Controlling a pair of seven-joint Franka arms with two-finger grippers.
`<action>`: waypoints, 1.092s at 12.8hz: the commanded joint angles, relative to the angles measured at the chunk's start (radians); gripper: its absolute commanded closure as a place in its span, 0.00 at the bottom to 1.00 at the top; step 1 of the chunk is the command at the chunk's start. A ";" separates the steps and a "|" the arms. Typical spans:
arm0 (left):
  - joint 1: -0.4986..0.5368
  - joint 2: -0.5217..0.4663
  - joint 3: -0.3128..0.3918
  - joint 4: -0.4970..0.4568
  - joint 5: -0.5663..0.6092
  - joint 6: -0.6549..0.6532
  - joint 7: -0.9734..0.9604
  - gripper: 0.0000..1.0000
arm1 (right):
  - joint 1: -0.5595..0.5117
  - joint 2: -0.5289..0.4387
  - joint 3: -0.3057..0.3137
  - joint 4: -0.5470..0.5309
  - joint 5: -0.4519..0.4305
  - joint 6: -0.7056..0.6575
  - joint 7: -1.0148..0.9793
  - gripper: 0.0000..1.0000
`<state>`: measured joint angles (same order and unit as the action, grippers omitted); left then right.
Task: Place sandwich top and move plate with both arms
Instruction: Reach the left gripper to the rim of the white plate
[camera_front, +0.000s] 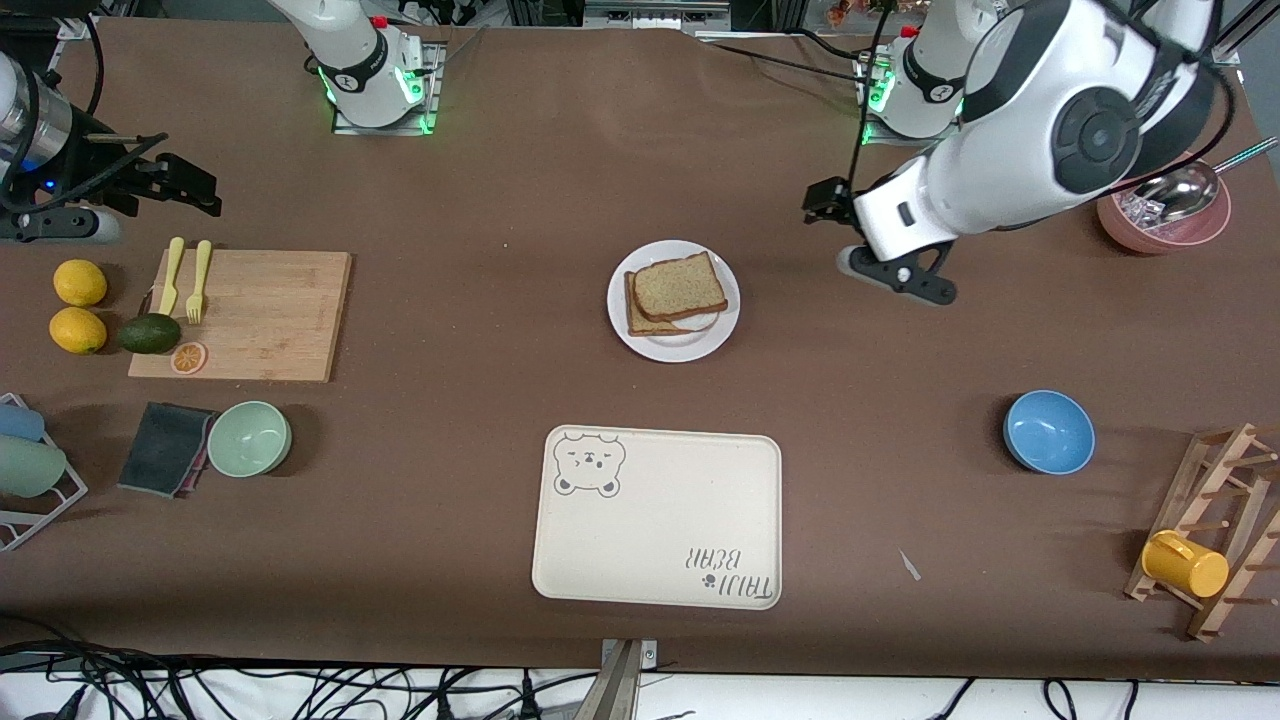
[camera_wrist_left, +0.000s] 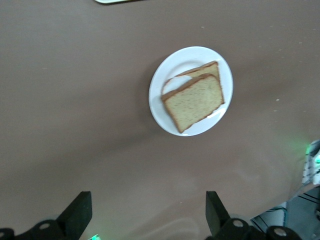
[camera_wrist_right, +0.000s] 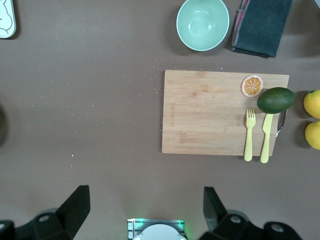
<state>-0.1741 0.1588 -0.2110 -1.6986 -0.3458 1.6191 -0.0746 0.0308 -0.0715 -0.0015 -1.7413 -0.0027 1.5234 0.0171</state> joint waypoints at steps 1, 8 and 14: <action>-0.016 0.108 0.004 0.030 -0.067 0.042 0.035 0.00 | -0.005 0.002 -0.002 0.011 -0.005 0.001 -0.009 0.00; 0.001 0.398 0.005 0.022 -0.281 0.223 0.376 0.00 | -0.003 0.002 0.000 0.011 -0.005 0.000 -0.009 0.00; 0.015 0.513 0.007 -0.009 -0.407 0.337 0.593 0.12 | -0.005 0.002 -0.003 0.011 -0.005 -0.005 -0.011 0.00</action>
<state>-0.1732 0.6533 -0.2030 -1.7031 -0.7009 1.9414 0.4627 0.0303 -0.0711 -0.0042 -1.7410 -0.0027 1.5240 0.0171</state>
